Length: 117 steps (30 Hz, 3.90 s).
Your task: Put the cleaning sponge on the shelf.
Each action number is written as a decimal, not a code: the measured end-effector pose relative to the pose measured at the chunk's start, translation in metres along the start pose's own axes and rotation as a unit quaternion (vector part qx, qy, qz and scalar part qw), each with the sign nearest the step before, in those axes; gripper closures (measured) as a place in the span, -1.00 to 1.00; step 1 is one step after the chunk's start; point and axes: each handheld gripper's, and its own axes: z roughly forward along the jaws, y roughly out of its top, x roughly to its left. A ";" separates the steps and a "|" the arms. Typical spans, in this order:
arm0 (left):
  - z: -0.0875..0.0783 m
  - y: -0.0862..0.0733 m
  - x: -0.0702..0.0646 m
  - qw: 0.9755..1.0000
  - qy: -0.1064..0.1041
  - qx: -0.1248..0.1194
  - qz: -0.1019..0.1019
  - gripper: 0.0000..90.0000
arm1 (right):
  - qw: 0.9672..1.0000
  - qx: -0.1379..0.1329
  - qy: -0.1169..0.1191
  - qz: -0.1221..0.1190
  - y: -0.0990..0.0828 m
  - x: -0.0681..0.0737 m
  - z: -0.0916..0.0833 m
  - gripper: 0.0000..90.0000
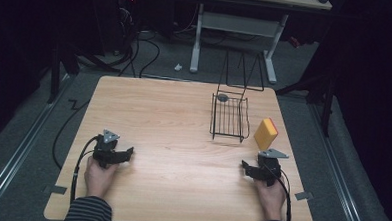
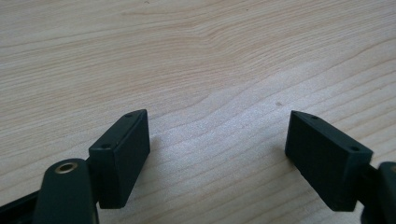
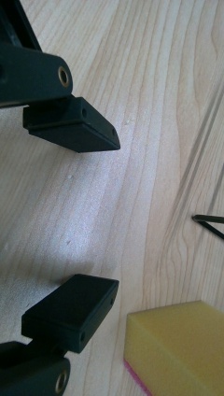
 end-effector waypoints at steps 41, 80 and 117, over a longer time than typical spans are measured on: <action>0.000 0.000 0.000 1.000 0.002 0.000 -0.001 -0.50 | 1.000 -0.012 -0.006 0.018 -0.005 -0.002 -0.007 -0.31; 0.000 0.000 0.000 1.000 0.000 0.001 -0.001 -0.50 | 0.995 -0.059 -0.038 0.066 -0.015 -0.024 -0.043 -0.27; 0.000 0.000 0.000 1.000 -0.001 0.001 0.000 -0.50 | 0.984 -0.149 -0.049 0.082 0.017 -0.053 -0.060 -0.39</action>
